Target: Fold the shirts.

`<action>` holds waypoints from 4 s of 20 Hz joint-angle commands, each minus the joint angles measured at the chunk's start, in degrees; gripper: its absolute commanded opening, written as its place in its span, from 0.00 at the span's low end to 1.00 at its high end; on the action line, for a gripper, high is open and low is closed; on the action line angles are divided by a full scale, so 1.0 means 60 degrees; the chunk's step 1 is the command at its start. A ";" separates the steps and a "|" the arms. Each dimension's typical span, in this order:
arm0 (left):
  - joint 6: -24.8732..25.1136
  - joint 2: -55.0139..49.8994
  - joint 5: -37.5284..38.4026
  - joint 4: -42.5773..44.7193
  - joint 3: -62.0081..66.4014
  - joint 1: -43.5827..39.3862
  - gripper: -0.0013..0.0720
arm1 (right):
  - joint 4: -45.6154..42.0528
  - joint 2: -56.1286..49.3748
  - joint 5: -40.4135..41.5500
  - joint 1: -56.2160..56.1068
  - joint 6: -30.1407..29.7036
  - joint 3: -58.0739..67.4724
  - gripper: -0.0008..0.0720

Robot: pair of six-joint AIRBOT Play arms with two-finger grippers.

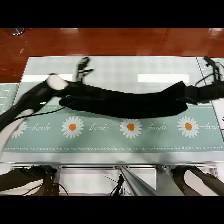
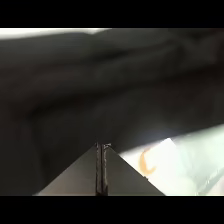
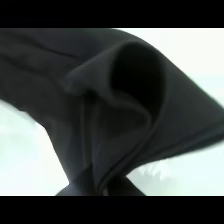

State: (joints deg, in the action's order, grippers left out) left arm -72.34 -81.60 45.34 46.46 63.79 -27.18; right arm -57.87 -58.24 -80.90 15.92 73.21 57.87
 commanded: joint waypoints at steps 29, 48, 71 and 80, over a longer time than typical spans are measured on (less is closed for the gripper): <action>-0.1075 0.4710 0.5089 0.0627 0.2586 0.4878 0.05 | 0.1993 -0.1206 0.1945 -0.5231 0.0911 0.2000 0.05; -0.2637 1.0856 0.4164 0.0739 -0.4677 0.4903 0.05 | 0.1118 -0.7650 0.2335 -0.7468 0.2018 0.7209 0.88; -0.2641 1.0531 0.2871 0.0583 -0.6568 0.4892 0.05 | 0.2455 -0.0940 0.6080 -0.4670 0.2677 -0.4827 0.85; -0.2641 1.0531 0.2874 0.0579 -0.6579 0.4892 0.05 | 0.3865 -0.4743 0.4827 -0.5963 0.0812 -0.0878 0.05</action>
State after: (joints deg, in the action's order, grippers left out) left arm -88.18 -18.39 62.57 50.00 24.40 2.20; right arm -36.21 -82.17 -47.97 -18.22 82.78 44.75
